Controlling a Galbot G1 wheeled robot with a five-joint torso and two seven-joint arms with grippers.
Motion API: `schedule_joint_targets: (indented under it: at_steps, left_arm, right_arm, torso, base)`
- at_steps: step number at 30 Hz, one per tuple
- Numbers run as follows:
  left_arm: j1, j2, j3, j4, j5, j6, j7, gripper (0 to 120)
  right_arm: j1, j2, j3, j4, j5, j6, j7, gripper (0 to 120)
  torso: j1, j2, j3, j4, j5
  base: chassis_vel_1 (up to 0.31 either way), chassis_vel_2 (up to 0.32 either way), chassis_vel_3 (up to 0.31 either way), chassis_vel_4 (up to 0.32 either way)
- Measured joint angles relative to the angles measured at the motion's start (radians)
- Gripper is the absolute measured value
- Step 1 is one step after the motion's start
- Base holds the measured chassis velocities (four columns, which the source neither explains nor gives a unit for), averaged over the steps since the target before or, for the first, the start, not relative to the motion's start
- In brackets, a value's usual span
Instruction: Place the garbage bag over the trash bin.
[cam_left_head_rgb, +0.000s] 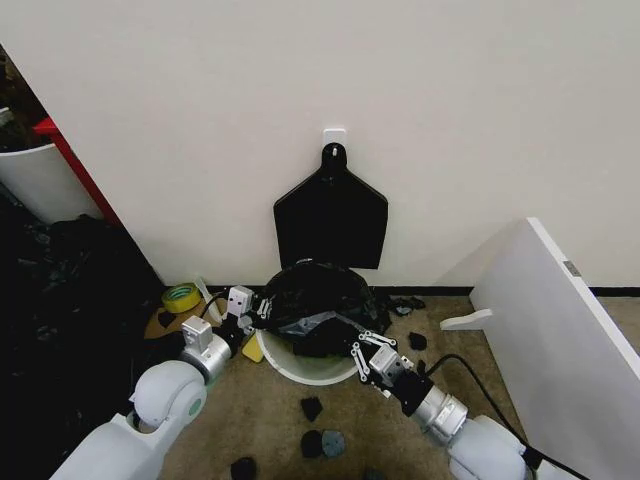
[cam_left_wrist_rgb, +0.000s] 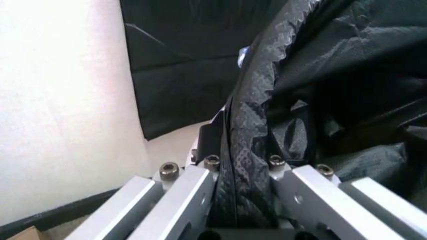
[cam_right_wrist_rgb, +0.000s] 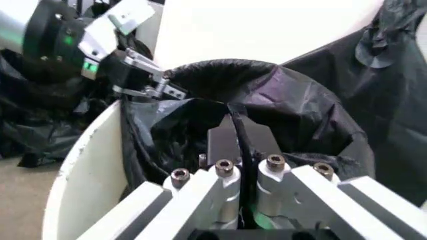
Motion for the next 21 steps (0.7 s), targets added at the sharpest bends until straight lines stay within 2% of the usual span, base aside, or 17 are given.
schedule_joint_targets:
  at_steps: [3, 6, 8, 9, 10, 13, 17, 21]
  left_arm:
    - [0.002, 0.000, -0.001, -0.001, 0.000, 0.001, 0.000, 1]
    - [0.003, 0.000, -0.002, -0.002, 0.000, 0.001, 0.000, 1]
    - [0.003, 0.000, -0.002, -0.002, 0.000, 0.001, -0.001, 1]
    - [0.003, 0.000, -0.002, -0.003, -0.001, 0.002, -0.001, 1]
    - [0.003, 0.000, -0.002, -0.003, -0.001, 0.003, -0.002, 1]
    - [0.005, 0.000, -0.002, -0.005, -0.001, 0.004, -0.005, 1]
    - [0.008, 0.000, -0.004, -0.008, -0.002, 0.006, -0.010, 1]
    - [0.010, 0.000, -0.004, -0.011, -0.003, 0.009, -0.013, 1]
  right_arm:
    - [-0.003, -0.001, 0.003, 0.004, -0.013, -0.003, 0.012, 0]
    - [-0.009, -0.005, 0.005, 0.016, -0.028, -0.023, 0.037, 11]
    - [-0.009, -0.005, 0.005, 0.018, -0.029, -0.026, 0.039, 11]
    - [-0.011, -0.007, 0.006, 0.021, -0.031, -0.036, 0.046, 19]
    - [-0.011, -0.009, 0.007, 0.024, -0.032, -0.044, 0.051, 22]
    - [-0.010, -0.014, 0.007, 0.027, -0.031, -0.056, 0.055, 18]
    - [-0.007, -0.020, 0.006, 0.028, -0.031, -0.073, 0.054, 0]
    - [-0.006, -0.022, 0.004, 0.028, -0.036, -0.087, 0.054, 0]
  torso:
    - [0.000, 0.000, 0.000, 0.0000, 0.0000]
    - [0.000, 0.000, 0.000, 0.0000, 0.0000]
    - [0.000, 0.000, 0.000, 0.0000, 0.0000]
    - [0.000, 0.000, 0.000, 0.0000, 0.0000]
    - [0.000, 0.000, 0.000, 0.0000, 0.0000]
    - [0.000, 0.000, 0.000, 0.0000, 0.0000]
    - [0.000, 0.000, 0.000, 0.0000, 0.0000]
    - [0.000, 0.000, 0.000, 0.0000, 0.0000]
  base:
    - [0.000, 0.000, 0.000, 0.000]
    - [0.000, 0.000, 0.000, 0.000]
    - [0.000, 0.000, 0.000, 0.000]
    - [0.000, 0.000, 0.000, 0.000]
    - [0.000, 0.000, 0.000, 0.000]
    - [0.000, 0.000, 0.000, 0.000]
    - [0.000, 0.000, 0.000, 0.000]
    - [0.000, 0.000, 0.000, 0.000]
